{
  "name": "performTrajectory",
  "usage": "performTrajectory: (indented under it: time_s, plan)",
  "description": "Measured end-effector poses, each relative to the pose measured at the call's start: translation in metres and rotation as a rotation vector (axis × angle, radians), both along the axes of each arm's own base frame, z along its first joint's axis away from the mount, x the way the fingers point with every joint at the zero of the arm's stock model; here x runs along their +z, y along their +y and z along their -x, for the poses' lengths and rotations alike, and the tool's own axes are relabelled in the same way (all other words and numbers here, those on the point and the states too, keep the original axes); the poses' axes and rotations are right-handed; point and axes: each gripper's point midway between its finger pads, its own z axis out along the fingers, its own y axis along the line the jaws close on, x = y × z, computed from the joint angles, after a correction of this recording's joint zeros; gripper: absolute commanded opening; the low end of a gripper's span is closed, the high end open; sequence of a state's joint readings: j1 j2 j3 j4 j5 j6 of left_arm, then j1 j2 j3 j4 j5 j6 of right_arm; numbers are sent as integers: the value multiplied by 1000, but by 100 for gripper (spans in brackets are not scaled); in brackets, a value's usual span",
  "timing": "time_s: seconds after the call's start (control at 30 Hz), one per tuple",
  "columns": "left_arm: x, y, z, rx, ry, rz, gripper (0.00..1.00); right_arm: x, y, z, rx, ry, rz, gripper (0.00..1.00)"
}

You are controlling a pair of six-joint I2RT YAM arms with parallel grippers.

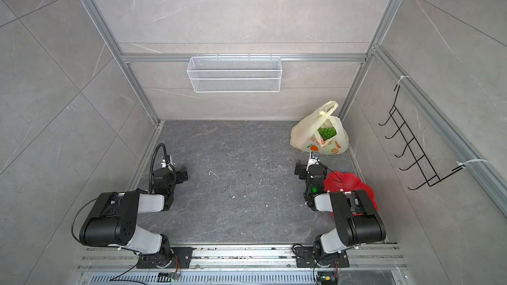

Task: Take the fake fruits out of the plastic bag

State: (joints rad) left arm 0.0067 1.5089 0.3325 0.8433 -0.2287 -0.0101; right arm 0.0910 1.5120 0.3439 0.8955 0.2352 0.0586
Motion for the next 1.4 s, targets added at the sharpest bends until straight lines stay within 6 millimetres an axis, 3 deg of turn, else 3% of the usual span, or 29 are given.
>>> performTrajectory:
  time_s: [1.4]
  plan:
    - [1,-2,0,-4,-3,-1,100,0,3,0,16,0,1,100]
